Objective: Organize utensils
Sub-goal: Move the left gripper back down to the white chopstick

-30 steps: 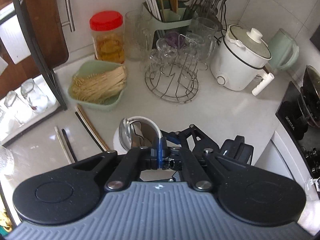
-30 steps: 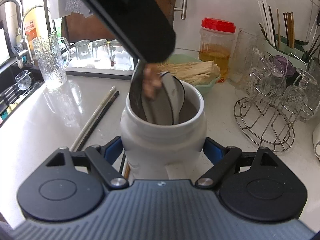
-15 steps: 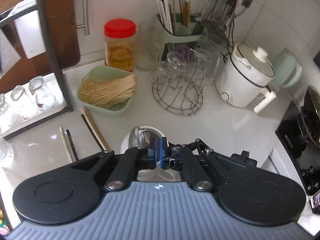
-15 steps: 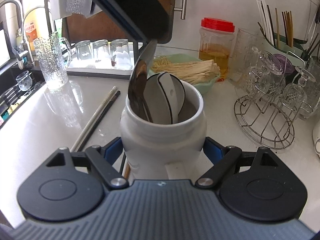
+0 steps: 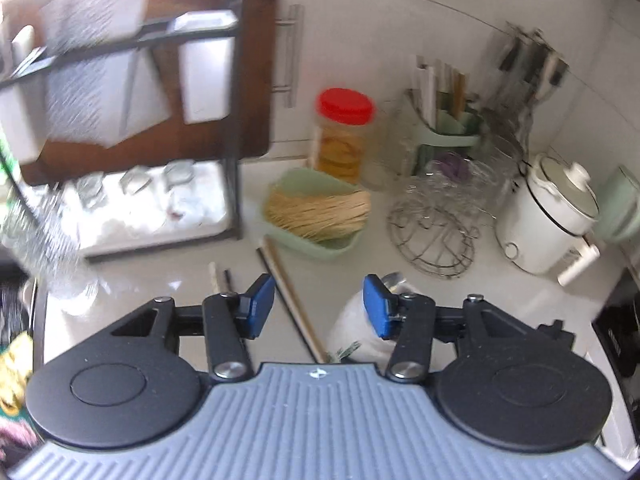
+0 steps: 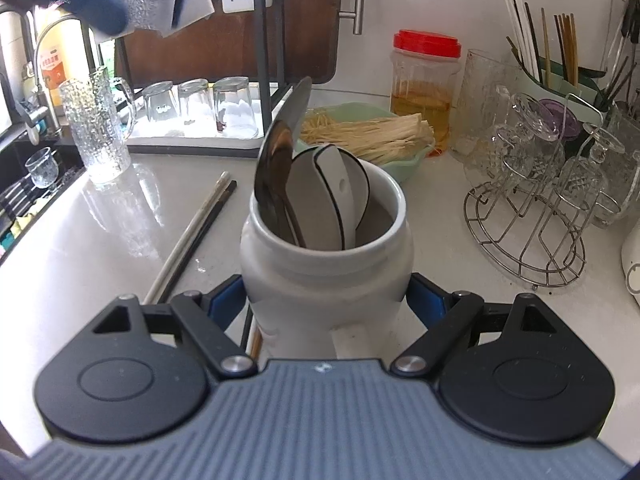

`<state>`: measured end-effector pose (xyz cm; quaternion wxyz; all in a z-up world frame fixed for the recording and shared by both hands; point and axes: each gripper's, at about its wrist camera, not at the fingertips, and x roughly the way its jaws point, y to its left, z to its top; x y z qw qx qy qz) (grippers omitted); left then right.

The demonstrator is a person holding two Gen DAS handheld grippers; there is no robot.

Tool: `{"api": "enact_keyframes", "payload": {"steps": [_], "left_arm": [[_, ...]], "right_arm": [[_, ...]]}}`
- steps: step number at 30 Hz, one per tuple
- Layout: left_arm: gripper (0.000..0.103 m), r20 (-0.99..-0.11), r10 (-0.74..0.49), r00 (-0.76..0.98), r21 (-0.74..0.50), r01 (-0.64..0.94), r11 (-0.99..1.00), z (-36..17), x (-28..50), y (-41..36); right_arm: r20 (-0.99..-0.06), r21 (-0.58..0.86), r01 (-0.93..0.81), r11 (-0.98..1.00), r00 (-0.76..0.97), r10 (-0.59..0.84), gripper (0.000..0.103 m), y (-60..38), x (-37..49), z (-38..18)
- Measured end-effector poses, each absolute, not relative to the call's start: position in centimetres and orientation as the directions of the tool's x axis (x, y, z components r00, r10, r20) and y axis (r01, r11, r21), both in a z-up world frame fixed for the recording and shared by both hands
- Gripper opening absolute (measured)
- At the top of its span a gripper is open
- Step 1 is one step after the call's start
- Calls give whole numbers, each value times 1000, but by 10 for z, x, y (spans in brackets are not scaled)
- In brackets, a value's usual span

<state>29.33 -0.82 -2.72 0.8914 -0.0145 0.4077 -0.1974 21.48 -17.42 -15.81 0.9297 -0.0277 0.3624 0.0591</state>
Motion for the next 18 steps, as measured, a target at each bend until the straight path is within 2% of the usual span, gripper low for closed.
{"api": "enact_keyframes", "payload": {"steps": [8,18], "left_arm": [[55,-779,-297,552,-209,217,953,-80,291,33],[55,-792,-290,537,-268,121,956,-116,291,65]], "right_arm": [[-672,-16,-118,993,737,77,89,-171,212,-159],[-681,-5,-114,993,728,80,89,-172,212,-158]]}}
